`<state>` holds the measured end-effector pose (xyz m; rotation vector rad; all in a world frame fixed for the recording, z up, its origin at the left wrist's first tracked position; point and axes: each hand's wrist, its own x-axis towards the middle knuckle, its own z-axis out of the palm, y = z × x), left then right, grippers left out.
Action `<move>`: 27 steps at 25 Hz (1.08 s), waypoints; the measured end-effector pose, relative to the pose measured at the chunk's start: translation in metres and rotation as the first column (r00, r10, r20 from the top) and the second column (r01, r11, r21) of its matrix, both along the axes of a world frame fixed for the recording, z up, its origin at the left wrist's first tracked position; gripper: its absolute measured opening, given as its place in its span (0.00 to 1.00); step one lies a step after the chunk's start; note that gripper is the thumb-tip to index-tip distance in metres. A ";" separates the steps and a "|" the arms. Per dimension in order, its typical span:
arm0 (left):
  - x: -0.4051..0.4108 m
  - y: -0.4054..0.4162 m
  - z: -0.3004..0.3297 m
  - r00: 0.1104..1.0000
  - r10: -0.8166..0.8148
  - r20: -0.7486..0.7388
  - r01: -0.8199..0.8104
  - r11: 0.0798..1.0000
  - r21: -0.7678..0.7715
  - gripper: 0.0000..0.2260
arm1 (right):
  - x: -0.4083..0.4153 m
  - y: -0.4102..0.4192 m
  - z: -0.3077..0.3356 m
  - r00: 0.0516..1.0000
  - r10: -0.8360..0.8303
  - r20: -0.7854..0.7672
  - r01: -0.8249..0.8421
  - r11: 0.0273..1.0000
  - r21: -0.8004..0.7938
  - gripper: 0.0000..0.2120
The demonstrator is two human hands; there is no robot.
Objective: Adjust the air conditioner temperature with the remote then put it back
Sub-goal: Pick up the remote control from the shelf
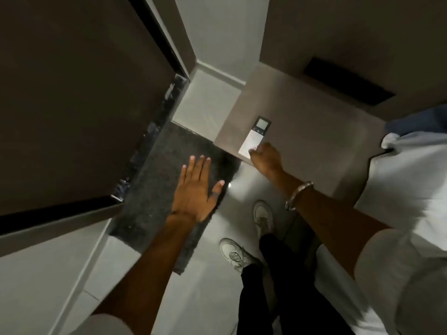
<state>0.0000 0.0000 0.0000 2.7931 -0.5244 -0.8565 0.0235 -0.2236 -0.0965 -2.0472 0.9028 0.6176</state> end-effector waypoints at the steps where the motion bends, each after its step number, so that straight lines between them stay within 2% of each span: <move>1: 0.007 -0.003 -0.024 0.999 -0.025 0.022 0.025 1.000 -0.002 0.35 | 0.012 0.000 -0.021 0.997 -0.076 0.017 0.076 0.997 -0.019 0.27; 3: 0.015 -0.007 -0.064 0.998 -0.037 0.043 0.037 0.999 0.010 0.34 | 0.035 0.001 -0.057 0.965 -0.262 0.032 0.263 0.964 -0.034 0.37; 6: 0.009 -0.009 -0.107 0.999 -0.026 0.031 0.026 1.000 -0.008 0.33 | 0.059 0.013 -0.100 0.962 -0.269 -0.039 0.261 0.955 -0.138 0.52; 8: -0.002 -0.005 -0.115 0.999 -0.029 0.035 0.029 0.999 -0.015 0.34 | 0.068 0.015 -0.112 0.961 -0.268 -0.075 0.245 0.942 -0.230 0.52; 10: -0.006 0.000 -0.108 0.999 -0.030 0.023 0.031 0.999 -0.012 0.34 | 0.072 0.016 -0.112 0.936 -0.342 -0.085 0.317 0.922 -0.220 0.46; 12: -0.009 0.006 -0.088 0.999 -0.008 0.047 0.010 0.999 -0.034 0.34 | 0.070 0.017 -0.097 0.917 -0.390 -0.087 0.387 0.921 -0.053 0.37; 15: 0.009 0.023 -0.024 0.984 0.053 0.171 -0.042 0.997 -0.065 0.33 | 0.073 0.030 -0.030 0.840 -0.540 -0.049 0.524 0.784 0.333 0.16; 17: 0.031 0.036 0.039 0.947 0.080 0.311 -0.058 0.995 -0.080 0.33 | 0.085 0.047 0.049 0.858 -0.514 -0.007 0.429 0.707 0.562 0.17; 18: 0.043 0.043 0.080 0.914 0.093 0.395 -0.066 0.995 -0.080 0.33 | 0.091 0.059 0.097 0.882 -0.468 0.052 0.319 0.676 0.664 0.20; 20: 0.068 0.056 0.165 0.818 0.100 0.567 -0.063 0.994 -0.084 0.33 | 0.108 0.079 0.197 0.915 -0.333 0.228 0.051 0.655 0.754 0.24; 22: 0.087 0.072 0.263 0.663 0.117 0.740 -0.074 0.993 -0.091 0.32 | 0.123 0.099 0.311 0.862 -0.213 0.459 -0.240 0.626 0.742 0.26; 24: 0.096 0.094 0.373 0.443 0.132 0.887 -0.103 0.990 -0.097 0.33 | 0.127 0.121 0.435 0.741 -0.114 0.662 -0.480 0.599 0.641 0.28; 27: 0.088 0.128 0.524 0.086 0.133 0.987 -0.159 0.980 -0.118 0.34 | 0.115 0.148 0.597 0.499 -0.051 0.865 -0.709 0.550 0.442 0.27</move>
